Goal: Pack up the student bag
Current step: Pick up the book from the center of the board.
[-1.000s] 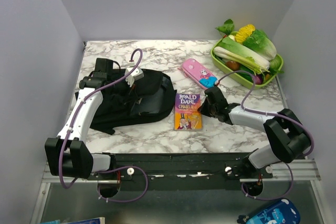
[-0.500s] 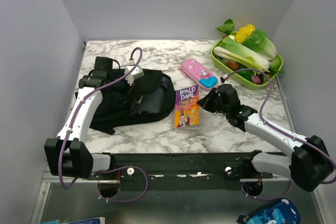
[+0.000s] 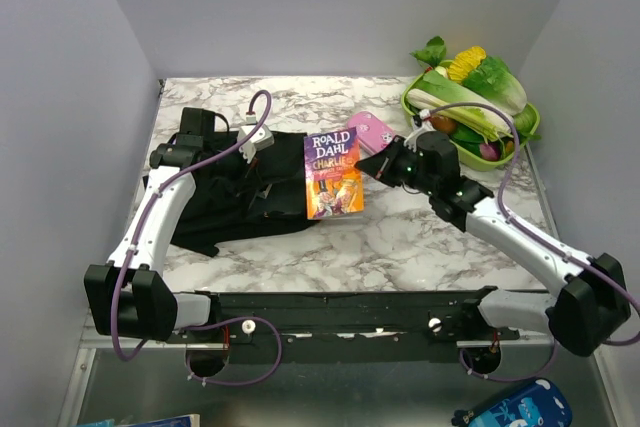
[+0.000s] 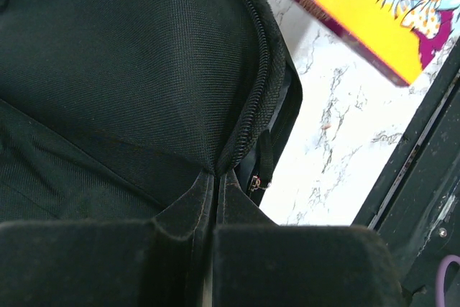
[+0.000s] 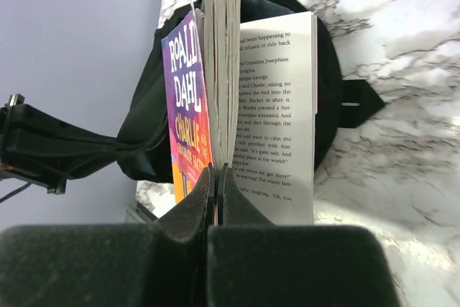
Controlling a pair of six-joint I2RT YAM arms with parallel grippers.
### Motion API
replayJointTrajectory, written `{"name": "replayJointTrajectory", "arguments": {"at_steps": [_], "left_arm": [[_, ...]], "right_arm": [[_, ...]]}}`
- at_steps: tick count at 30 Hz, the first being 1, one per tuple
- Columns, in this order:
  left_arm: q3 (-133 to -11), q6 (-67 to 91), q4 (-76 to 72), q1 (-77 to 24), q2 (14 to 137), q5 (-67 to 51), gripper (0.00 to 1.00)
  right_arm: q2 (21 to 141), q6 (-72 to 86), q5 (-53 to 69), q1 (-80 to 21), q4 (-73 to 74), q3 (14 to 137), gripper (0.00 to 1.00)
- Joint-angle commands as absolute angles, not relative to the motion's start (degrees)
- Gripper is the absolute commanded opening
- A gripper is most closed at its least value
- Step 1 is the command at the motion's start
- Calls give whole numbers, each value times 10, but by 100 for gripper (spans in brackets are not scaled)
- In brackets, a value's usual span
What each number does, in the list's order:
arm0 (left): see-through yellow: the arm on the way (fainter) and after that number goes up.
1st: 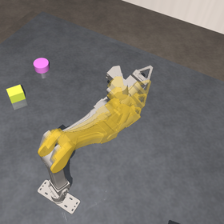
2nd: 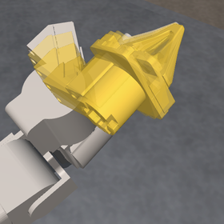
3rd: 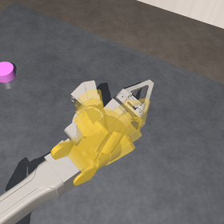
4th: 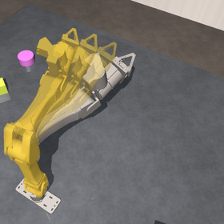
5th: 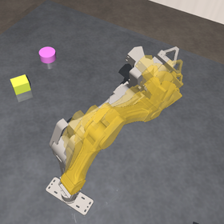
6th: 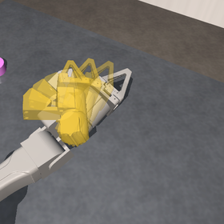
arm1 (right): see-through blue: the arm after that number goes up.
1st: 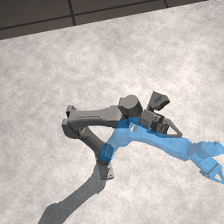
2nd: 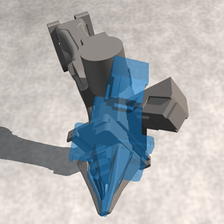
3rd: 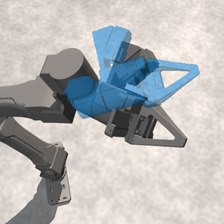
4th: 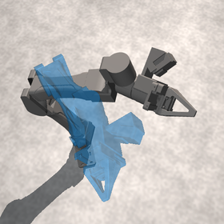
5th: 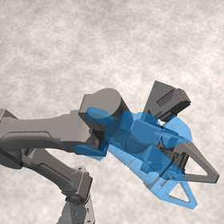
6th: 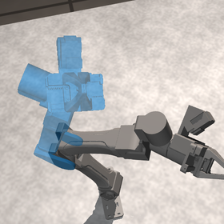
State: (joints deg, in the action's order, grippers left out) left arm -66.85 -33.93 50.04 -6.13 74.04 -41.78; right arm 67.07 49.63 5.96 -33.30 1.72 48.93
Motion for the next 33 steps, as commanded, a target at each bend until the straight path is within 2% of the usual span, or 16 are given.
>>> {"name": "replayJointTrajectory", "arguments": {"at_steps": [1, 4, 13, 26, 33], "left_arm": [[-692, -328, 509, -69, 712, -437, 5], [-692, -329, 512, -69, 707, -432, 5], [-679, -322, 497, -69, 708, -427, 5], [-670, -315, 486, -69, 706, -424, 5], [-670, -311, 487, -69, 700, -428, 5]], "right_arm": [[748, 540, 149, -335, -34, 516, 1], [783, 555, 162, -335, -43, 519, 1], [762, 566, 137, -337, -52, 476, 1], [650, 557, 79, -338, -26, 386, 1], [697, 563, 122, -338, -56, 392, 1]]}}
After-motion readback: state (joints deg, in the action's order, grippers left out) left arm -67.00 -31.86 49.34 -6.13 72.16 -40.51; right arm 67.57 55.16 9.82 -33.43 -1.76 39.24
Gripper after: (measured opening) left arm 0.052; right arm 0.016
